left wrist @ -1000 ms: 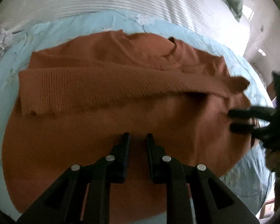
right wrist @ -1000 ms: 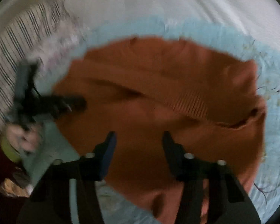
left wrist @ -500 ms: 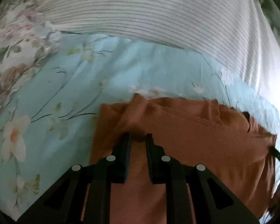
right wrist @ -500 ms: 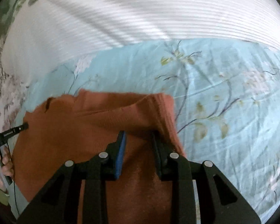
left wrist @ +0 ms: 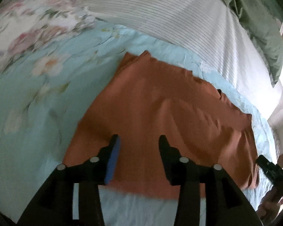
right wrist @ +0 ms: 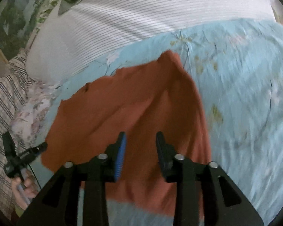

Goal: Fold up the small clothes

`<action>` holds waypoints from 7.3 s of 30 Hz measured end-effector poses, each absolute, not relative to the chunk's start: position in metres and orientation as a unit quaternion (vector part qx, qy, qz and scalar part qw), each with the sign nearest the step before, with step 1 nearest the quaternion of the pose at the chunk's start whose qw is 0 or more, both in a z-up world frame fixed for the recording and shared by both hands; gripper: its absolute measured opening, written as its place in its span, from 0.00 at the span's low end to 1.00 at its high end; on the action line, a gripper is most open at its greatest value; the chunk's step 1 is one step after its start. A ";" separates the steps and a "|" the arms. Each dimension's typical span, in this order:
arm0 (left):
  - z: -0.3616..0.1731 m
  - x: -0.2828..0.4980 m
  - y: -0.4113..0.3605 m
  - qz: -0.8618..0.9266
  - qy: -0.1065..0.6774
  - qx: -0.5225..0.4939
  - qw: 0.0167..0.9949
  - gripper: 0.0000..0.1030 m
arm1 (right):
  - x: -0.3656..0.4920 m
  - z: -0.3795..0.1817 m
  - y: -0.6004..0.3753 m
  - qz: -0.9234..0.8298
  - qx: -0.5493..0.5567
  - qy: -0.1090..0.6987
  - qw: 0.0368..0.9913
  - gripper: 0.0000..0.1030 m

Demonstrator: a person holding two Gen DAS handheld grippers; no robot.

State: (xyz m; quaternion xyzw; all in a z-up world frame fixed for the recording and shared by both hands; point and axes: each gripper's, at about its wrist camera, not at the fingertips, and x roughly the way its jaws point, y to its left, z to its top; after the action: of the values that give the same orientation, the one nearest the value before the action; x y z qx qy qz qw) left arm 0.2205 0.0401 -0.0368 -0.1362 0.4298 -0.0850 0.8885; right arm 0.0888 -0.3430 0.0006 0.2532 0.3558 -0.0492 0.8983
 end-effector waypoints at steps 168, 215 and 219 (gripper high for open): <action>-0.076 0.313 -0.147 -0.338 0.523 -0.159 0.766 0.25 | 0.171 -0.044 -0.421 0.104 0.328 0.429 0.835 0.25; -0.002 0.147 0.142 -0.109 0.415 -0.153 0.890 0.56 | 0.177 -0.005 -0.195 0.181 0.227 0.399 0.870 0.53; 0.009 0.136 0.128 -0.164 0.395 -0.150 0.891 0.49 | 0.193 -0.009 -0.175 0.166 0.181 0.420 0.873 0.48</action>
State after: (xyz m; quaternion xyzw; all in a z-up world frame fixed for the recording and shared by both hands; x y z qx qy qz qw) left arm 0.1365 0.1282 0.0089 -0.1496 0.3952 -0.1638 0.8914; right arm 0.1934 -0.1752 -0.0089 0.1811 0.4204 0.1659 0.8735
